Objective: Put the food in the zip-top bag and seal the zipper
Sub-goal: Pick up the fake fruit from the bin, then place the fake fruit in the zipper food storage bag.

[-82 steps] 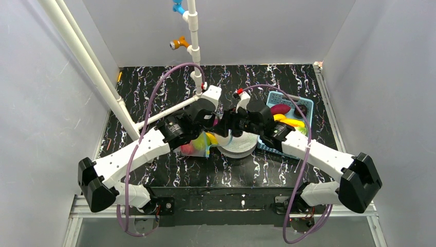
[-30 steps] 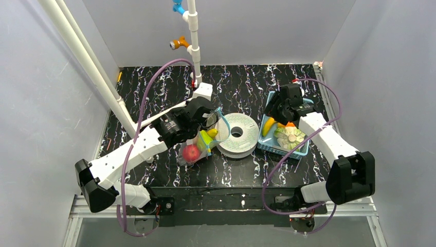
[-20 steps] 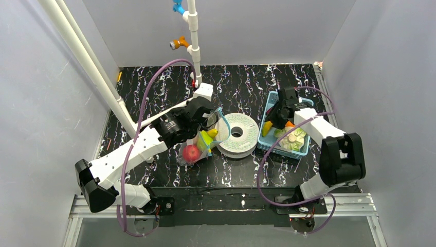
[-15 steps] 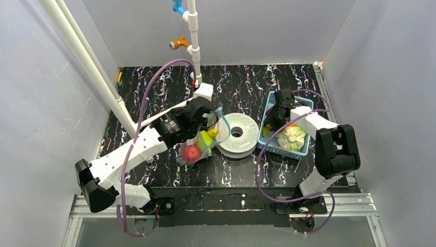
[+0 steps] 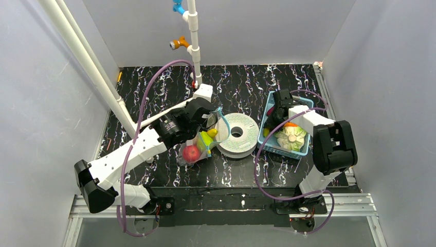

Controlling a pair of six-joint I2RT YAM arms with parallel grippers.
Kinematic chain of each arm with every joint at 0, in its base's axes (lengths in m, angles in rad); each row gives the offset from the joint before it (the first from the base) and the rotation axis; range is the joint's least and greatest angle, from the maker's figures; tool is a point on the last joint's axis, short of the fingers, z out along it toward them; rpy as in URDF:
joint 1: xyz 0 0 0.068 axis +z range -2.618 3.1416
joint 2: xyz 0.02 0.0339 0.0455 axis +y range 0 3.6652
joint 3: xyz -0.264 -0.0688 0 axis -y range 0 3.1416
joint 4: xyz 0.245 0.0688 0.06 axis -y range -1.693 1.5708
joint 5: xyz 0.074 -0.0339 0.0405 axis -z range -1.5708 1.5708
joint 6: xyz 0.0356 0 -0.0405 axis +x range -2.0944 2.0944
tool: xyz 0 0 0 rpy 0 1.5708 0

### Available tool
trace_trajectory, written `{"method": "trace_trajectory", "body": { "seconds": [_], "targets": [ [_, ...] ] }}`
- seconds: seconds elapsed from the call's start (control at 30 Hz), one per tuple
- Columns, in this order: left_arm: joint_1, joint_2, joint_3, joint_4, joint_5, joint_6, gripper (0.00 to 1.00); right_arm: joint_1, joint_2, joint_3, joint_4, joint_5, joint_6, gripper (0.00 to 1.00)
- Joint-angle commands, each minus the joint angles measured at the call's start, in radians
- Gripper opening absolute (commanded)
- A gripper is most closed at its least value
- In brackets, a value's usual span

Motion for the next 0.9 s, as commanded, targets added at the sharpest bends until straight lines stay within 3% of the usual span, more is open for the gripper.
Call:
{"method": "trace_trajectory", "body": {
  "seconds": [0.0, 0.17, 0.4, 0.53, 0.7, 0.87],
  "targets": [
    [0.004, -0.036, -0.013, -0.002, -0.016, -0.003, 0.0, -0.002, -0.044, 0.026, -0.007, 0.003, -0.043, 0.23],
    [0.004, -0.034, -0.017, 0.0, -0.014, -0.008, 0.0, -0.002, -0.118, 0.031, -0.009, 0.003, -0.076, 0.19],
    [0.004, -0.029, -0.015, 0.002, -0.007, -0.013, 0.0, -0.002, -0.228, 0.034, 0.009, -0.062, -0.126, 0.02],
    [0.004, -0.03, -0.017, 0.002, -0.009, -0.013, 0.0, -0.002, -0.297, -0.007, 0.065, -0.153, -0.155, 0.01],
    [0.004, -0.035, -0.026, 0.002, -0.012, -0.018, 0.0, -0.002, -0.425, -0.12, 0.27, -0.387, -0.22, 0.01],
    [0.004, -0.034, -0.027, 0.005, -0.008, -0.019, 0.0, -0.002, -0.489, -0.168, 0.54, -0.81, -0.208, 0.01]
  ]
}}
